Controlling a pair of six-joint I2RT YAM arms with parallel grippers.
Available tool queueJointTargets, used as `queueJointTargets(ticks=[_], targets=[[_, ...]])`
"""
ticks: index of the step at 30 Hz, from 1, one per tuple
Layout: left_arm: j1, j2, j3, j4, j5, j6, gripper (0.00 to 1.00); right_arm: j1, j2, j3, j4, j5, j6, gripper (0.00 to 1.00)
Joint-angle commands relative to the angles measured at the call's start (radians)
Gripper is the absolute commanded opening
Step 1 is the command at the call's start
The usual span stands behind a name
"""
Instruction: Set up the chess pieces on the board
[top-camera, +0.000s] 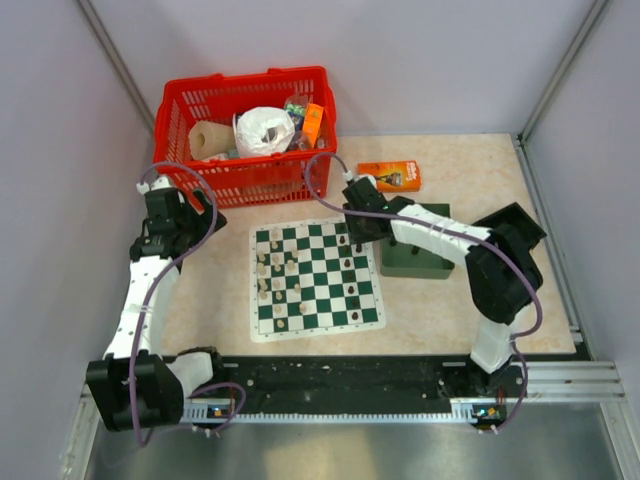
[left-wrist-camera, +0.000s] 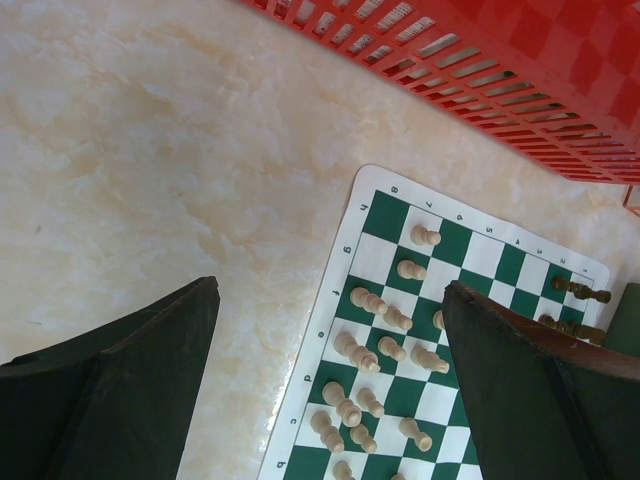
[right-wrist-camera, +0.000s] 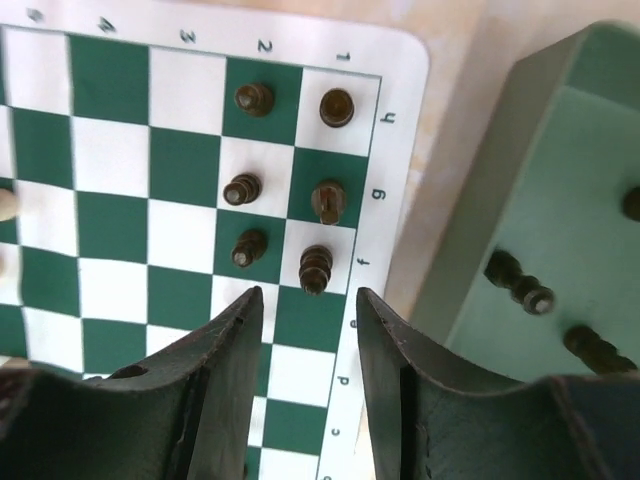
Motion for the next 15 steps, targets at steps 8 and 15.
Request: queueJointTargets(ticks=[8,15], targets=[[0.001,-0.002,0.004,0.042,0.014,-0.003,0.99,-0.189,-0.253,-0.065,-0.002,-0.032,0.039,0.46],[0.001,0.001,0.009,0.042,0.014,-0.005,0.99,-0.355,-0.289,-0.123,-0.012,-0.035,0.041,0.46]])
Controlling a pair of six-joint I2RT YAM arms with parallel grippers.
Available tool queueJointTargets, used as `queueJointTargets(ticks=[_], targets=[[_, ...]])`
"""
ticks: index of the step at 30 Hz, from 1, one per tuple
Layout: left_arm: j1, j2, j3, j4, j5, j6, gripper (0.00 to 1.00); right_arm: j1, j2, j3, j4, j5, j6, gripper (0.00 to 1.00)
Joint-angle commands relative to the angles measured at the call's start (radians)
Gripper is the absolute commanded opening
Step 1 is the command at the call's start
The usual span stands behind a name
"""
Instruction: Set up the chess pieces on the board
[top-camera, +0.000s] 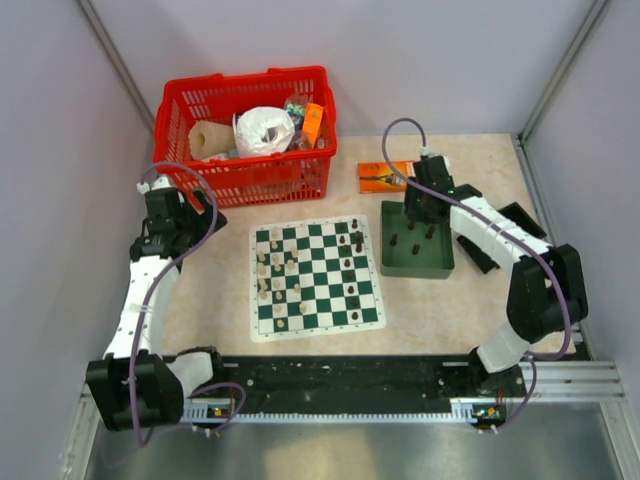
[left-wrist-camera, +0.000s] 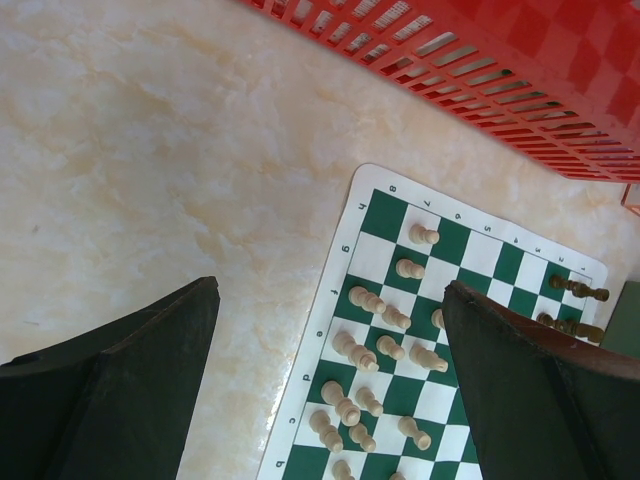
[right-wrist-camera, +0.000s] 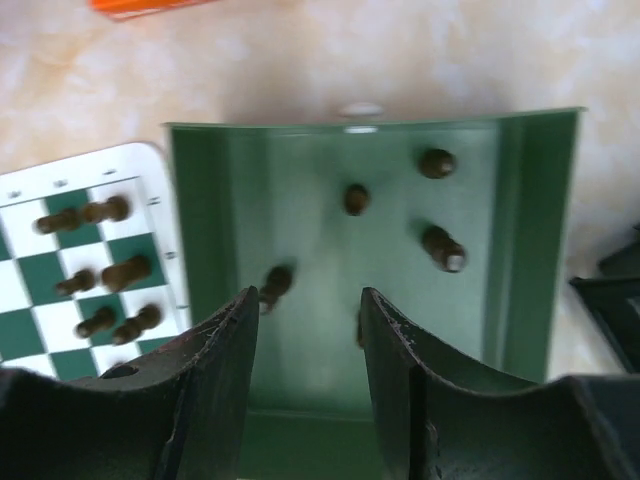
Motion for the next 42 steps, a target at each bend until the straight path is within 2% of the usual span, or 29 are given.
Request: queueJointTargets(ticks=[1,11,16,21,25,42], targets=[[-0.001,0.0,0.009,0.044,0.009,-0.004,0.99,-0.07,-0.049,-0.02,-0.012,-0.006,0.008,0.46],[0.001,0.005,0.012,0.041,0.003,-0.001,0.99,-0.115,-0.006,-0.021,-0.066,0.077,-0.014,0.46],[0.001,0.002,0.007,0.039,0.002,-0.001,0.99,-0.115,0.0,-0.012,-0.064,0.017,-0.027,0.46],[0.001,0.006,0.006,0.047,0.005,-0.006,0.99,-0.035,0.015,0.031,-0.072,0.015,-0.081,0.47],[0.001,0.011,0.012,0.048,0.014,-0.006,0.99,0.006,0.067,0.049,-0.072,-0.032,-0.047,0.47],[0.001,0.002,0.003,0.044,0.002,-0.004,0.99,0.035,0.162,0.066,-0.058,-0.089,-0.038,0.46]])
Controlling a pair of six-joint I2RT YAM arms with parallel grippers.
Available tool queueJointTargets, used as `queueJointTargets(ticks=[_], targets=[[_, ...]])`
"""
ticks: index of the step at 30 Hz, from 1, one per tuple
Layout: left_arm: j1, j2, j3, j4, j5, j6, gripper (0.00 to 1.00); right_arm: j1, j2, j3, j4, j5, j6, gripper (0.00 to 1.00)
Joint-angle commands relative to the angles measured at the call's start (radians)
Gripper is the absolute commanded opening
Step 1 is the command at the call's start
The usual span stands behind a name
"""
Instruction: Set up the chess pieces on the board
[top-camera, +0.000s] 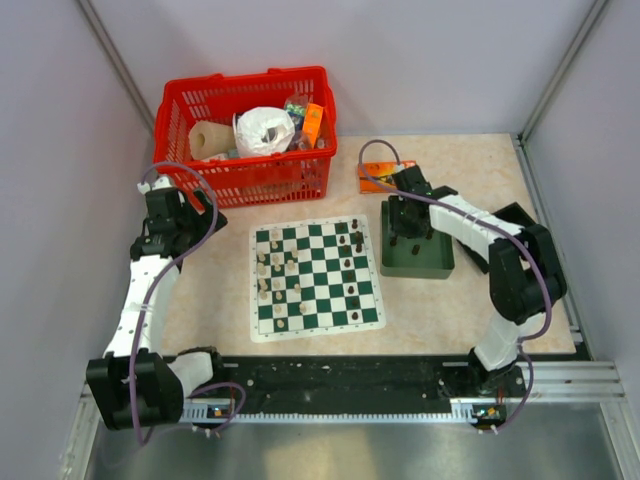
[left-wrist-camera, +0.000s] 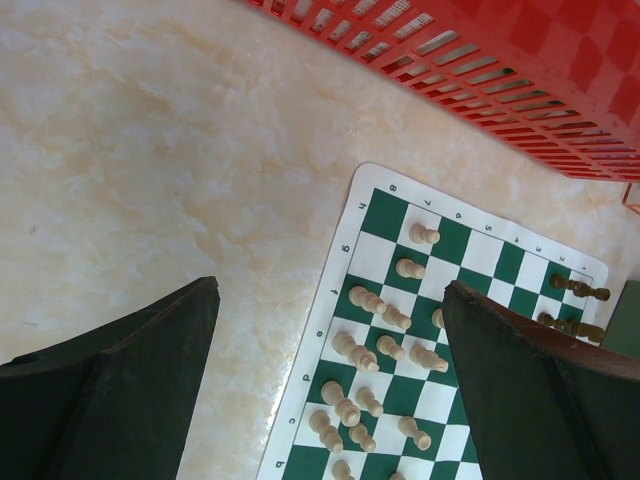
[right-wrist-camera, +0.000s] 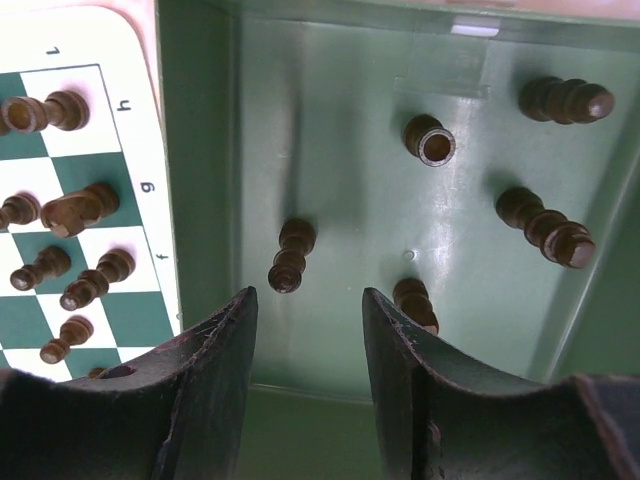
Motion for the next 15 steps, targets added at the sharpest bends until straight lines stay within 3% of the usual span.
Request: queueJointTargets(ticks=[1,15], targets=[[0.001,-0.005,0.004,0.039,-0.002,-0.003,0.99,0.009,0.028,0.058,0.028,-0.021,0.004,0.46],[0.001,0.0,0.003,0.039,-0.008,-0.001,0.99,0.016,0.068,0.08,0.034,-0.026,-0.005,0.41]])
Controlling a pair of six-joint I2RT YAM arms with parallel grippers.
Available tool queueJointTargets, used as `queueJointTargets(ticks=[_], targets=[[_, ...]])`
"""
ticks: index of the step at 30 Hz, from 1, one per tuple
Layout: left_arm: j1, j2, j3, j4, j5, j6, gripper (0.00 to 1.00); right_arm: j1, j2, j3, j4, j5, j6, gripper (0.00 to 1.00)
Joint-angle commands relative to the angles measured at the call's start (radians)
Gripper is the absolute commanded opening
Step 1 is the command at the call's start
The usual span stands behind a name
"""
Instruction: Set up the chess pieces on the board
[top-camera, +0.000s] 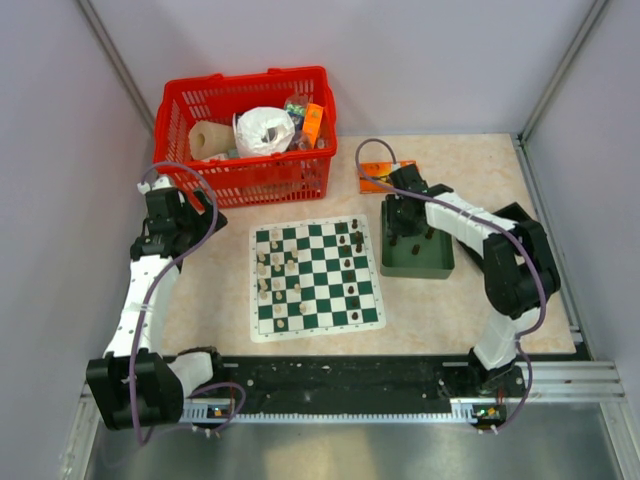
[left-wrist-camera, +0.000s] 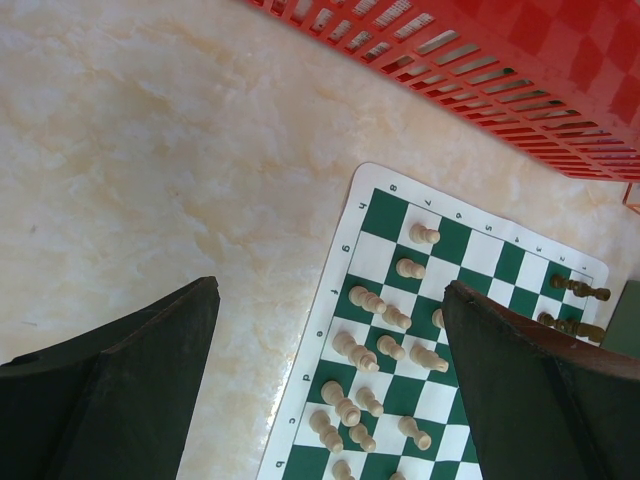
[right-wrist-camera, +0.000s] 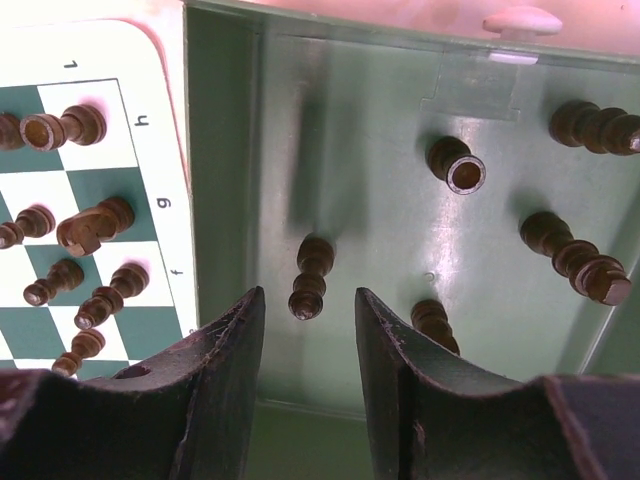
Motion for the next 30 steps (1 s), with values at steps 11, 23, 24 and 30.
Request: queueJointTargets(ticks=[11,23,24,30], targets=[[0.001,0.005,0.007,0.044,0.0,-0.003,0.98,0.016,0.033,0.051,0.025,-0.003,-0.002,0.34],[0.001,-0.005,0.003,0.039,0.002,-0.004,0.99,0.019,0.044,0.06,0.016,-0.003,-0.001,0.3],[0.001,-0.005,0.003,0.041,0.0,-0.004,0.99,0.017,0.043,0.06,0.016,-0.003,-0.002,0.3],[0.001,-0.002,0.003,0.044,0.008,-0.006,0.99,0.019,0.04,0.059,0.016,-0.005,-0.005,0.25]])
